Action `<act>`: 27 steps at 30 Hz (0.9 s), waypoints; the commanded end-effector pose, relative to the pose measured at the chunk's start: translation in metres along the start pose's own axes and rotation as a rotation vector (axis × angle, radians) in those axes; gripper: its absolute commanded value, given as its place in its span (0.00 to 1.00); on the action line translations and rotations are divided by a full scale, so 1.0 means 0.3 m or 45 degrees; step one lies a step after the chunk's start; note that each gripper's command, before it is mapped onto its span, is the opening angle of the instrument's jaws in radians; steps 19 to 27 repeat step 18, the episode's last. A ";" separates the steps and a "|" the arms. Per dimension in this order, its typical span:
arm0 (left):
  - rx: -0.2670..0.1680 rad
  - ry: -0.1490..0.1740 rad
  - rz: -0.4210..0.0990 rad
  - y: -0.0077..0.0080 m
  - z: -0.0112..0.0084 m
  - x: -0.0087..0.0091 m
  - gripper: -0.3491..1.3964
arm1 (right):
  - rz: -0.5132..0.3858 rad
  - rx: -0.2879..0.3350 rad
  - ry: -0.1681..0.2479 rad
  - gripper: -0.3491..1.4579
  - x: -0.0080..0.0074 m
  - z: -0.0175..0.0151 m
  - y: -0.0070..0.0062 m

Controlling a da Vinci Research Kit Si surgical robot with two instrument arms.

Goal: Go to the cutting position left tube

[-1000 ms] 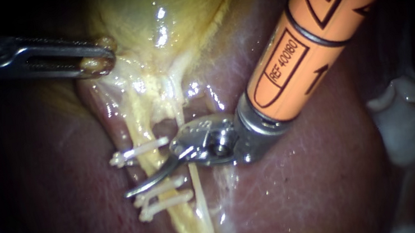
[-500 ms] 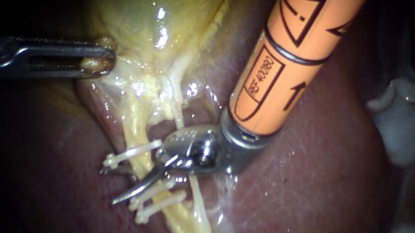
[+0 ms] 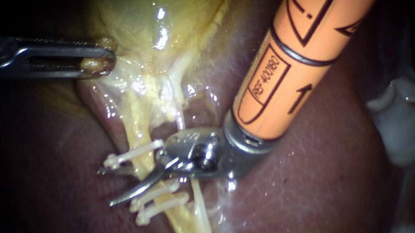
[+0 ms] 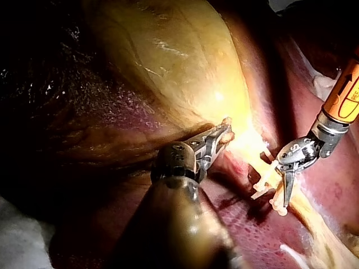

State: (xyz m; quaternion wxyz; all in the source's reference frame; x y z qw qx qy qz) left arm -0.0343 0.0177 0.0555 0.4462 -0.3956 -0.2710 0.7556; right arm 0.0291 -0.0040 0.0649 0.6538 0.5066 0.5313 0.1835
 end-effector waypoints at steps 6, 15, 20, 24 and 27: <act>-0.001 0.000 0.000 0.0001 -0.0003 0.0000 0.00 | 0.003 0.019 0.010 0.98 0.0026 0.001 -0.0041; -0.001 0.000 0.000 0.0000 -0.0002 0.0001 0.00 | 0.004 0.020 0.011 0.98 0.0031 0.001 -0.0047; -0.001 0.000 0.000 0.0000 -0.0002 0.0001 0.00 | 0.004 0.020 0.011 0.98 0.0030 0.000 -0.0047; -0.001 0.000 0.000 0.0000 -0.0002 0.0001 0.00 | 0.004 0.020 0.011 0.98 0.0030 0.000 -0.0047; -0.001 0.000 0.000 0.0000 -0.0002 0.0001 0.00 | 0.004 0.020 0.011 0.98 0.0030 0.000 -0.0047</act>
